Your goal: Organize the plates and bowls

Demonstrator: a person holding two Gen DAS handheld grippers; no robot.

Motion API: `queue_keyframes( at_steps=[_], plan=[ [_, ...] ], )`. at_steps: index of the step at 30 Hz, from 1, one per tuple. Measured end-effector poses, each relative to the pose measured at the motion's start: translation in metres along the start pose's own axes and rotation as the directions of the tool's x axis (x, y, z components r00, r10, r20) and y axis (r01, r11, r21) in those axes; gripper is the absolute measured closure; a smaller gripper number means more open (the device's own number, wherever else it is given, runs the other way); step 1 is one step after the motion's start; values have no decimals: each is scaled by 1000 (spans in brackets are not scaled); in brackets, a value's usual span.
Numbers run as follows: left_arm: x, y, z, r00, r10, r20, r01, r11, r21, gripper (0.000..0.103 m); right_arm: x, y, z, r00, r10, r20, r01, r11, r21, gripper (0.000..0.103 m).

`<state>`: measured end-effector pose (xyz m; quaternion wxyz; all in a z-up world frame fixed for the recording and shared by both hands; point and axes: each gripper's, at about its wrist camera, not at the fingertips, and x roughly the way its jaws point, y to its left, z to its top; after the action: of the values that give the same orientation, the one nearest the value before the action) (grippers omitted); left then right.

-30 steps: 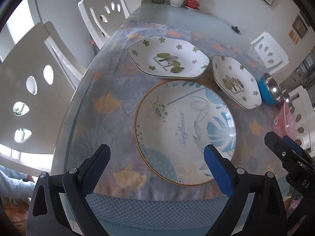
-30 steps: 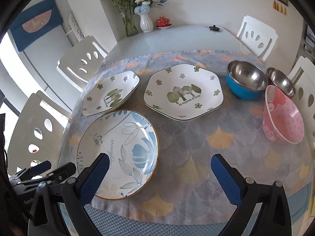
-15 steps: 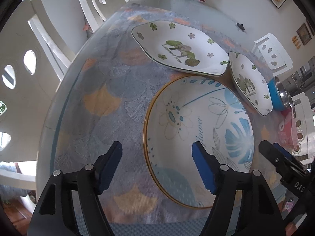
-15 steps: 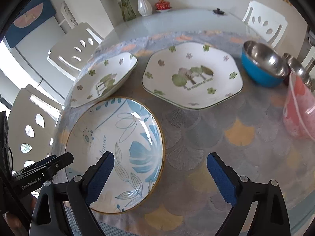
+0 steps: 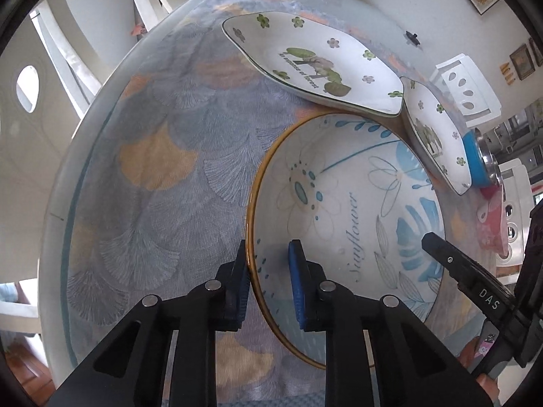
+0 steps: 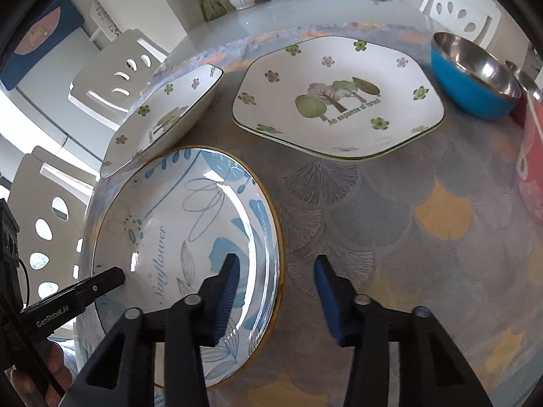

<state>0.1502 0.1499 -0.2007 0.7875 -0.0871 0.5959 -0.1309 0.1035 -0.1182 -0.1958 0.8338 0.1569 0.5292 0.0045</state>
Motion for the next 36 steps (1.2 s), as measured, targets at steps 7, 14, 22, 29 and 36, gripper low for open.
queue_keyframes(
  at_steps=[7,14,22,29,36],
  plan=[
    [4,8,3,998,-64,-5,64,998,7,83,11,10,-4,999,43,-29,-44,999,-28,69],
    [-4,-6,-3,999,-39,31,35,994,101,82,8,7,-5,997,78,-28,-79,996,-47,68],
    [-22,-21,-16,997,-32,75,20,989,147,82,-11,6,-10,995,90,-31,-92,992,-87,68],
    [-41,-34,-28,993,-23,117,-1,979,204,82,-27,1,-26,991,128,-44,-131,989,-68,68],
    [-71,-34,-38,984,-29,178,-6,981,192,82,-54,10,-30,989,150,0,-149,982,-119,67]
  ],
)
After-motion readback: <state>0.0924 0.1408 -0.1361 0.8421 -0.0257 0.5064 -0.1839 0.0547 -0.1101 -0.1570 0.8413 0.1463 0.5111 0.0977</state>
